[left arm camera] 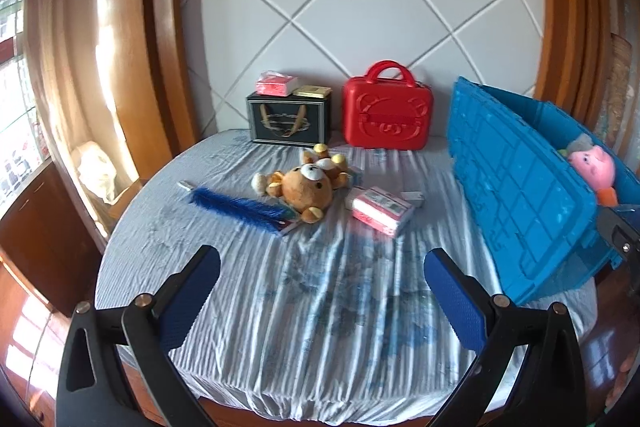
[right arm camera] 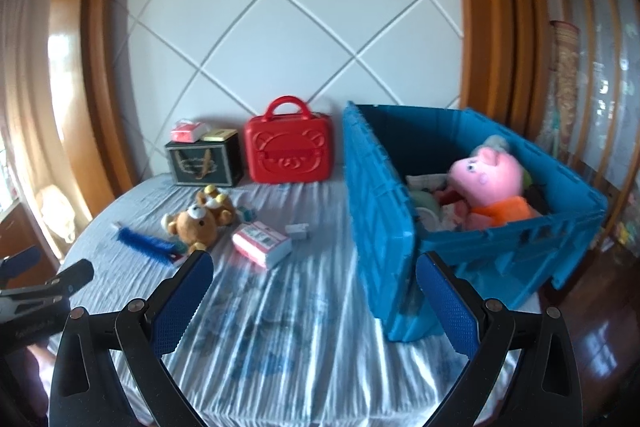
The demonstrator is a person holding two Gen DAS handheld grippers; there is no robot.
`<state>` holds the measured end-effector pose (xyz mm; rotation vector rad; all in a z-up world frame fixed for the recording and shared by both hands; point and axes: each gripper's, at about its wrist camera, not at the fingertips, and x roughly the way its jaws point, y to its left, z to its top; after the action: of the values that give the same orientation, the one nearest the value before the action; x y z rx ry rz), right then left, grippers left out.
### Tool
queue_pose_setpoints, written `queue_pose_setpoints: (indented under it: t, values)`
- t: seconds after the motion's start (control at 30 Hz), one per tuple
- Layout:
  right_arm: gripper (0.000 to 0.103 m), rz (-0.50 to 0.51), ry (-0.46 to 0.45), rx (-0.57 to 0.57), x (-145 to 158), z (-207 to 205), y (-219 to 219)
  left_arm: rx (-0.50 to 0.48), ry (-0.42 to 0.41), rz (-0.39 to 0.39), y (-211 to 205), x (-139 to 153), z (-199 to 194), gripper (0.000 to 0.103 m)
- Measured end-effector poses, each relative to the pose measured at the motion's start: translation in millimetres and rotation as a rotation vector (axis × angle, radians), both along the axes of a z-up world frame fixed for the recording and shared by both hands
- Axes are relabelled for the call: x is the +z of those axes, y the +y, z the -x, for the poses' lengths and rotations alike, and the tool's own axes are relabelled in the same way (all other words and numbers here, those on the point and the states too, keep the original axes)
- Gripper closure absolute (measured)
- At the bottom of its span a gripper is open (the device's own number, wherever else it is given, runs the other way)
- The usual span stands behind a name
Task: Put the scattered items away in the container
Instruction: 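Move both tools toward the blue feather duster and medicine box, then grasp the blue feather duster with the left tool while the right tool grasps the red-and-teal medicine box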
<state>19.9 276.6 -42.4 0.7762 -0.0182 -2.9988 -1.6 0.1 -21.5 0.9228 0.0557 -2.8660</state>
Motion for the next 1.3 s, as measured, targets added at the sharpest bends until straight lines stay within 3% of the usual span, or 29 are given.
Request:
queue_pose_setpoints:
  t: [0.27,0.4,0.53,0.73,0.8,0.93,1.3]
  values:
    - [0.000,0.043,-0.060,0.148,-33.1,48.4,-26.5,0.082,-0.103,0.003,-52.0,-39.8,34.9,0.001]
    - [0.000,0.041,-0.121,0.176,-55.0,85.6,-46.1,0.065,-0.127,0.023,-66.0,-64.6,65.7,0.006]
    - [0.000,0.035,-0.207,0.189,-79.7,128.5,-66.1,0.042,-0.176,-0.013,-86.8,-95.2,109.9,0.007]
    - [0.000,-0.007,-0.305,0.152,-118.1,193.1,-106.1,0.053,-0.264,-0.049,-128.0,-141.3,175.5,0.026]
    - [0.001,-0.026,-0.320,0.170,-129.3,208.8,-120.0,0.076,-0.293,-0.045,-139.3,-154.2,192.4,0.029]
    - [0.018,-0.047,-0.356,0.208,-148.3,233.4,-139.4,0.130,-0.336,-0.078,-162.3,-172.6,219.3,0.030]
    - [0.021,-0.016,-0.417,0.369,-198.9,295.7,-183.1,0.337,-0.318,-0.130,-200.5,-205.6,310.3,0.030]
